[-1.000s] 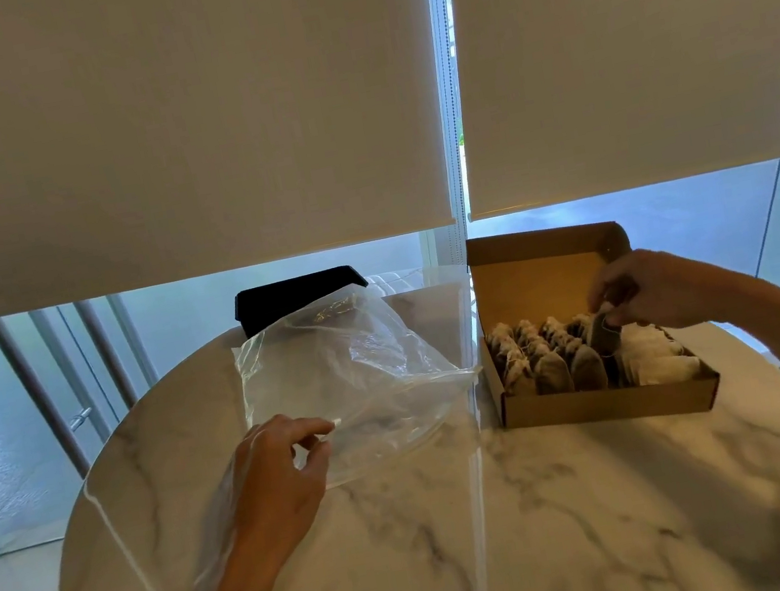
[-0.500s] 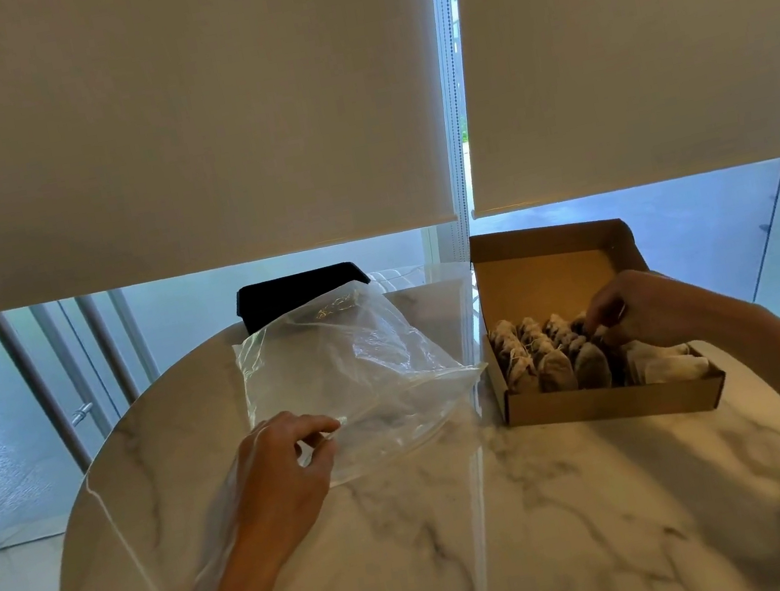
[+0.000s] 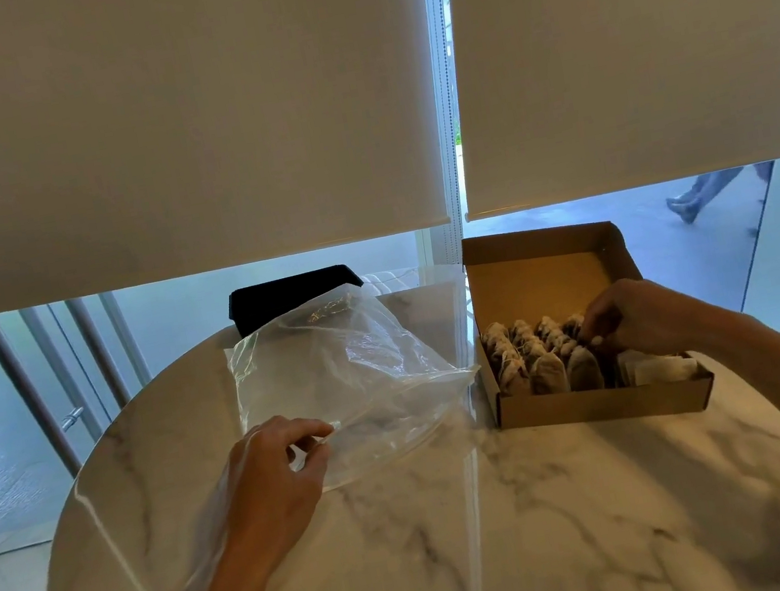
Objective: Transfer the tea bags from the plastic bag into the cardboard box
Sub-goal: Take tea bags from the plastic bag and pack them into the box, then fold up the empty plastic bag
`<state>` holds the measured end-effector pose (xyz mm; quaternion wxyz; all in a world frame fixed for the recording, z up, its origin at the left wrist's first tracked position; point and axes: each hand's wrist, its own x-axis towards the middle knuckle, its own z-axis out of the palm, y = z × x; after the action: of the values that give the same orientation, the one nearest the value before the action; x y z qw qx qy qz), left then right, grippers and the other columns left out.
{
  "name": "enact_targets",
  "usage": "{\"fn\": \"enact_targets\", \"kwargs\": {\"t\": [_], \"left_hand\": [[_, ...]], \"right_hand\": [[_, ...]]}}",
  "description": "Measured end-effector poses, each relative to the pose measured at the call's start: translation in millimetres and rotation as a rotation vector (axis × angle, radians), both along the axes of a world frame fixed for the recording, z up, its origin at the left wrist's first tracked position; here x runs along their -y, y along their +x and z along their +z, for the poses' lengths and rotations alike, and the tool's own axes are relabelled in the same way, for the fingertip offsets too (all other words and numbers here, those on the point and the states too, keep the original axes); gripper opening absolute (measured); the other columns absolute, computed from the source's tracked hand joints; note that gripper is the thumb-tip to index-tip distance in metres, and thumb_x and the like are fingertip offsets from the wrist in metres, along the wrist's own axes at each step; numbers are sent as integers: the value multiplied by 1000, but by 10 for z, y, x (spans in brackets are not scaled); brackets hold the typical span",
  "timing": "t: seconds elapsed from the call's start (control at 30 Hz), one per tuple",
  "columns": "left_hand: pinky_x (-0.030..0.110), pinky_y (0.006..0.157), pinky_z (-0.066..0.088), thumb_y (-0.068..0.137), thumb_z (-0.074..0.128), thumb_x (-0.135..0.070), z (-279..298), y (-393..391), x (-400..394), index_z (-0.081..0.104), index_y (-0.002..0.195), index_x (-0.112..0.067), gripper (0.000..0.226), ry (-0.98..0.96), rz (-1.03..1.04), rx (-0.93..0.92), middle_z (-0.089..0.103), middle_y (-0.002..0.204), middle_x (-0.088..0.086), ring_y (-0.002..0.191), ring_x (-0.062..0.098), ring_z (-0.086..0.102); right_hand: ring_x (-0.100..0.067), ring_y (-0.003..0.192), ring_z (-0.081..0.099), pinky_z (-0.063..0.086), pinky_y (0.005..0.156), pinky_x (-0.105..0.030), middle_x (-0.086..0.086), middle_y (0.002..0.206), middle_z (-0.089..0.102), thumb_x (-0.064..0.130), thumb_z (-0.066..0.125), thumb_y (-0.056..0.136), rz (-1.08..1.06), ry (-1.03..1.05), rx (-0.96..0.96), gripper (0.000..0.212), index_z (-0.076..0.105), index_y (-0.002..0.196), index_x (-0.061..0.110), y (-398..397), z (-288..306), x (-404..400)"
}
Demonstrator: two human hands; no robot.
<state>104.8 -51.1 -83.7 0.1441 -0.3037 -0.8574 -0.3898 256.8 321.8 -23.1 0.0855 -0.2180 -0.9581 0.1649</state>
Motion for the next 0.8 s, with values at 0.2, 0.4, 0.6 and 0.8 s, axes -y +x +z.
{"fn": "enact_targets", "kwargs": {"t": [0.2,0.4,0.6,0.8], "left_hand": [[25,64,47,79,70,-25,-11,12,4,67,80,-47,22,-12,5,14,63,76,-18,72,3,56],[21,63,43,80,69,-23,11,38,-4,69,84,-42,19,-14,-9,11,63,76,-17,73,3,55],[31,73,43,75,74,-18,4,12,37,62,112,-33,41,7,65,-12,56,96,-9,90,14,52],[31,74,47,78,67,-33,-69,21,122,58,83,-46,16,-160,187,74,57,108,-7,87,15,58]], "right_hand": [[-7,76,61,51,69,-22,10,81,66,4,73,76,-4,0,12,22,71,79,26,-16,11,-7],[-15,75,65,50,79,-31,3,75,71,8,76,77,-47,-78,-132,17,72,88,20,160,164,-155],[-11,81,62,47,72,-19,-1,89,69,10,69,83,-9,-36,-246,12,70,90,21,219,199,-62],[-7,83,62,45,70,-14,11,84,66,14,69,84,30,-101,-317,14,67,82,28,163,185,427]]}}
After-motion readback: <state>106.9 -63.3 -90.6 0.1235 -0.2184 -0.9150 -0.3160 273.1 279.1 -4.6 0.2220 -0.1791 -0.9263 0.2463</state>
